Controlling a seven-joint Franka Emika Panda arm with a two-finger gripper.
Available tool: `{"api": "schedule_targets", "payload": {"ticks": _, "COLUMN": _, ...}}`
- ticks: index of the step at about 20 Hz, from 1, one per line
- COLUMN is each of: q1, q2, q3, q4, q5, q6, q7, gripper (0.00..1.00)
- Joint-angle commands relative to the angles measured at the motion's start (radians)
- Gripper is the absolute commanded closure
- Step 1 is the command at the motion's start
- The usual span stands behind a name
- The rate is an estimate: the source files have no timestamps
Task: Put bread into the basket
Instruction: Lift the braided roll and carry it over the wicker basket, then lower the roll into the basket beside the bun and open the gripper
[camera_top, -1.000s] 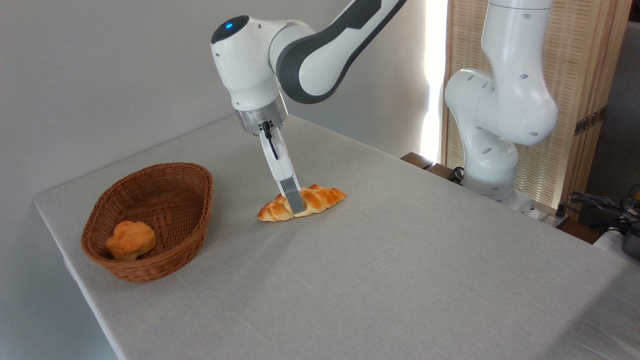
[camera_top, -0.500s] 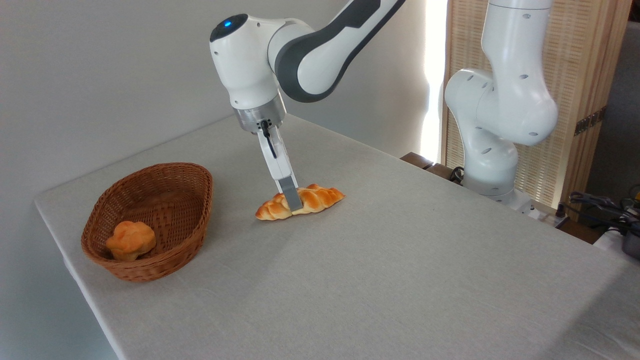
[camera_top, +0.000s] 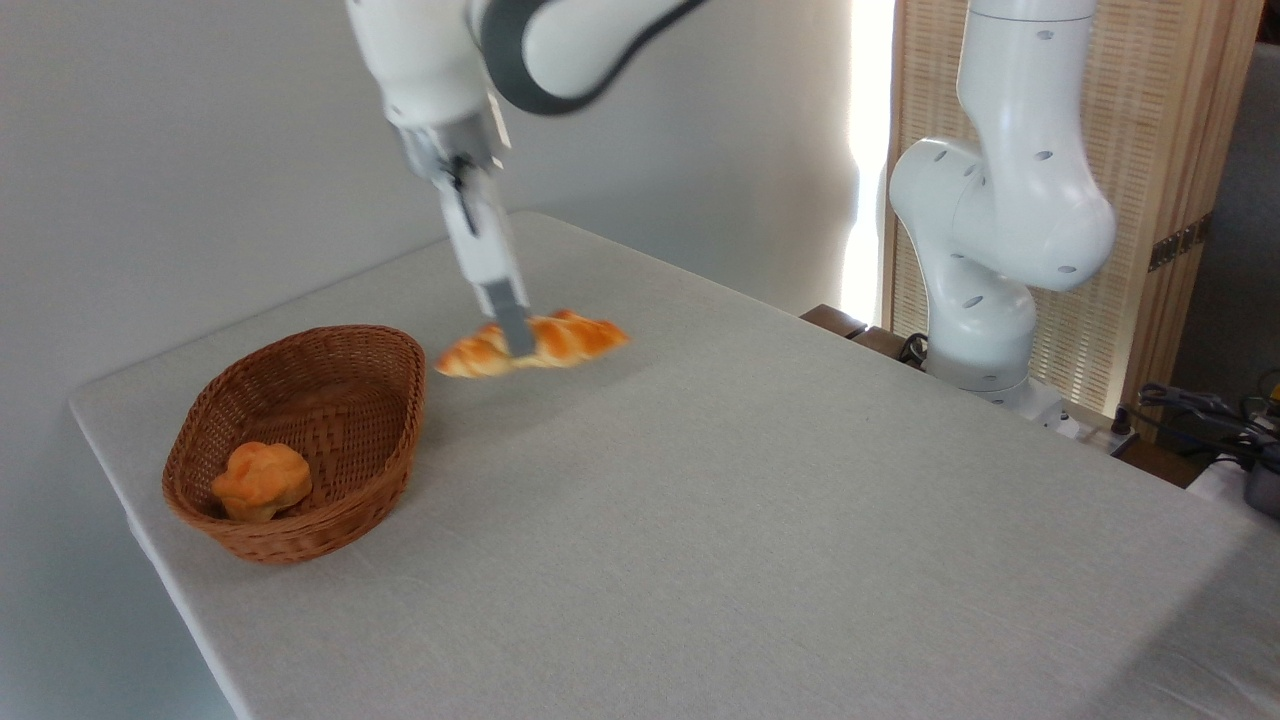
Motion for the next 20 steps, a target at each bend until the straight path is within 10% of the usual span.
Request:
{"api": "schedule_targets", "payload": {"ticks": 1, "q1": 0.003, "q2": 0.194, "q3": 0.001, "q4": 0.286, "q5": -0.044, "q6": -0.031, "q7": -0.007, "gripper": 0.71}}
{"api": "schedule_targets", "payload": {"ticks": 7, "q1": 0.013, "q2": 0.359, "q3": -0.105, "q4": 0.348, "q5": -0.101, "q6": 0.277, "q7": -0.26, "gripper": 0.63}}
{"api": "schedule_targets", "payload": {"ticks": 9, "q1": 0.013, "q2": 0.396, "q3": -0.127, "q4": 0.345, "q5": -0.1, "q6": 0.342, "q7": -0.329, "gripper": 0.37}}
{"api": "schedule_targets", "payload": {"ticks": 10, "q1": 0.013, "q2": 0.397, "q3": -0.133, "q4": 0.342, "q5": -0.098, "q6": 0.347, "q7": -0.326, "gripper": 0.0}}
{"api": "schedule_targets", "payload": {"ticks": 20, "q1": 0.013, "q2": 0.397, "q3": -0.136, "q4": 0.329, "q5": -0.057, "q6": 0.348, "q7": -0.318, "gripper": 0.0}}
